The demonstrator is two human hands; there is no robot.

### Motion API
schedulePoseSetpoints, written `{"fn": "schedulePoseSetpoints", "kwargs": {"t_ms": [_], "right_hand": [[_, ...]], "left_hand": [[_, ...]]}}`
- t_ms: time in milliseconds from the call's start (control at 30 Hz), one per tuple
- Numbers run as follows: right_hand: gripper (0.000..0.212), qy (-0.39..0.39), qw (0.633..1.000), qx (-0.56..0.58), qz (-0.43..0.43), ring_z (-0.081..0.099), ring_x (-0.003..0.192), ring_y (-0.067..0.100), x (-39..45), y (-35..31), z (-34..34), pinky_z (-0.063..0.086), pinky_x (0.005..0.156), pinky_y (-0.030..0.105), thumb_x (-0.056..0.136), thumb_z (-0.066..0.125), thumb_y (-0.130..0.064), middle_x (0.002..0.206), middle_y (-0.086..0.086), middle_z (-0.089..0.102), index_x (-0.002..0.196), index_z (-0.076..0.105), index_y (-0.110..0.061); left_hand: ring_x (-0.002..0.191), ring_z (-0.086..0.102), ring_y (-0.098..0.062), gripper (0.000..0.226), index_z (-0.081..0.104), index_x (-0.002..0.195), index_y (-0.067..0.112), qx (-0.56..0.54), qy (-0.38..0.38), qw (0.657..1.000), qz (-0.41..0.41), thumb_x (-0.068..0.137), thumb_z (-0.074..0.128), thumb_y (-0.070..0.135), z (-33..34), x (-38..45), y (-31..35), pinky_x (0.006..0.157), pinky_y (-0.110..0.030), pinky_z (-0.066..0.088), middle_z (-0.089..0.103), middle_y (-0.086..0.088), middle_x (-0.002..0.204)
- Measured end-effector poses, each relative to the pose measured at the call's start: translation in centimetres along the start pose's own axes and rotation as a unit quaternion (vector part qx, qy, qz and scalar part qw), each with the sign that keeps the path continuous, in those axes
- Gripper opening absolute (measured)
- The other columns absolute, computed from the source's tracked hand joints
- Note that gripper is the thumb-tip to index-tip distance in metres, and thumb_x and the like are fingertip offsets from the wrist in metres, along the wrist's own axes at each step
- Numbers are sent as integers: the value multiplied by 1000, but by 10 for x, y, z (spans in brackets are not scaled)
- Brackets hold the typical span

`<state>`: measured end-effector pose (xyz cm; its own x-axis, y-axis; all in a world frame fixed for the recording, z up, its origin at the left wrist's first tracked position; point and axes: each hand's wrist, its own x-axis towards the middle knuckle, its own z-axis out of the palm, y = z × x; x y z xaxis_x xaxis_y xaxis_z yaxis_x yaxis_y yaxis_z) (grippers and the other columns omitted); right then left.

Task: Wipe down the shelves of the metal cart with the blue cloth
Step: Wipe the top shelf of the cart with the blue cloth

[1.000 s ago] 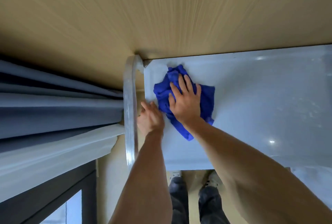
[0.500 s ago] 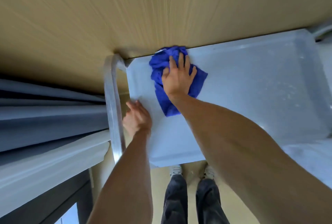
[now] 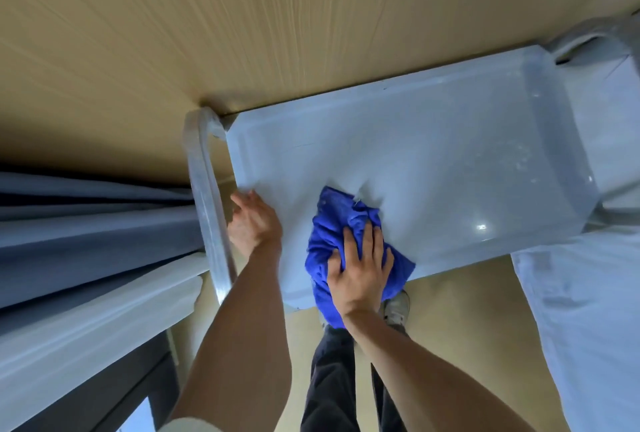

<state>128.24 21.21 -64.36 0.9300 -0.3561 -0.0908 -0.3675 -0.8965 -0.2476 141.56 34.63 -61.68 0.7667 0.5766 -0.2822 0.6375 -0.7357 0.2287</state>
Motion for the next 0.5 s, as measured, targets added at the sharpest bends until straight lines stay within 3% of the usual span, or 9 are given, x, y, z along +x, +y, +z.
{"fn": "schedulePoseSetpoints", "kwargs": {"t_ms": [100, 367, 433, 500], "right_hand": [[45, 14, 999, -27, -16, 41, 140, 35, 18, -2, 3, 34, 107, 56, 90, 48, -34, 151, 15, 45, 130, 63, -19], [45, 44, 999, -2, -17, 43, 138, 34, 20, -2, 3, 36, 104, 55, 87, 51, -33, 148, 14, 48, 127, 65, -20], [44, 44, 999, 2, -26, 42, 139, 34, 19, -2, 3, 36, 105, 55, 87, 52, -33, 149, 15, 48, 128, 65, -20], [44, 40, 999, 10, -34, 41, 139, 34, 18, 0, 1, 35, 105, 55, 89, 51, -34, 149, 14, 47, 129, 64, -20]], "left_hand": [[89, 66, -43, 34, 44, 118, 4, 0, 8, 1000, -1, 106, 28, 32, 4, 1, 0, 64, -40, 38, 67, -25, 100], [93, 64, -45, 40, 44, 118, 4, 12, 43, 999, 4, 104, 25, 36, 20, 3, -8, 73, -48, 47, 65, -24, 107], [105, 58, -44, 43, 43, 125, 2, 15, 52, 998, 11, 103, 26, 35, 23, 4, -10, 77, -50, 46, 57, -24, 120], [126, 43, -43, 46, 36, 139, 2, 54, 66, 995, 57, 101, 30, 26, 23, 5, -10, 96, -53, 41, 43, -26, 139]]}}
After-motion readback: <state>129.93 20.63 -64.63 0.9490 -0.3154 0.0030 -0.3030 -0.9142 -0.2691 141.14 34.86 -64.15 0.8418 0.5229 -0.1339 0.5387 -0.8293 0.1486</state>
